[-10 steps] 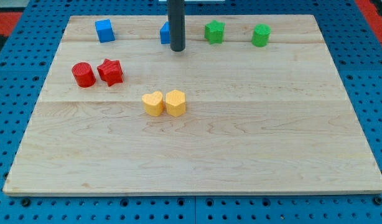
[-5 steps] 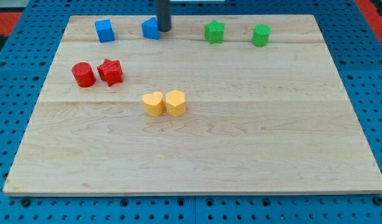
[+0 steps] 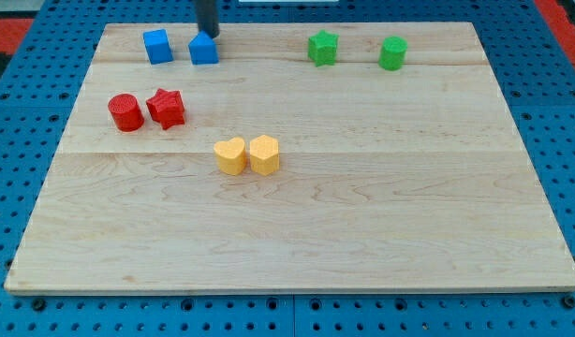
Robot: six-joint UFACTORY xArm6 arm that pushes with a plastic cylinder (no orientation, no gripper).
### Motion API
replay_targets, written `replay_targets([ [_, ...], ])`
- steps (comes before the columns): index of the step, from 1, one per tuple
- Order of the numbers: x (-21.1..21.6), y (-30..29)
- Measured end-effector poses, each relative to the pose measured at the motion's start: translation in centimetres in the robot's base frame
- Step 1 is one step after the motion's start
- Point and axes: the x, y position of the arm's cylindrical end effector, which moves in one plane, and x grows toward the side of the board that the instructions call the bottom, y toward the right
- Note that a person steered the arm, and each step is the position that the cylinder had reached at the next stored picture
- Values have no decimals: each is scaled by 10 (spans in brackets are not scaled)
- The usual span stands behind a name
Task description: Slide the blue triangle towards the bottom left of the board
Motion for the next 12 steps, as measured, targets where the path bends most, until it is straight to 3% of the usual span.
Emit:
replay_targets([
  [5,175,14],
  [8,286,-63],
  [10,256,-103],
  [12,294,-126],
])
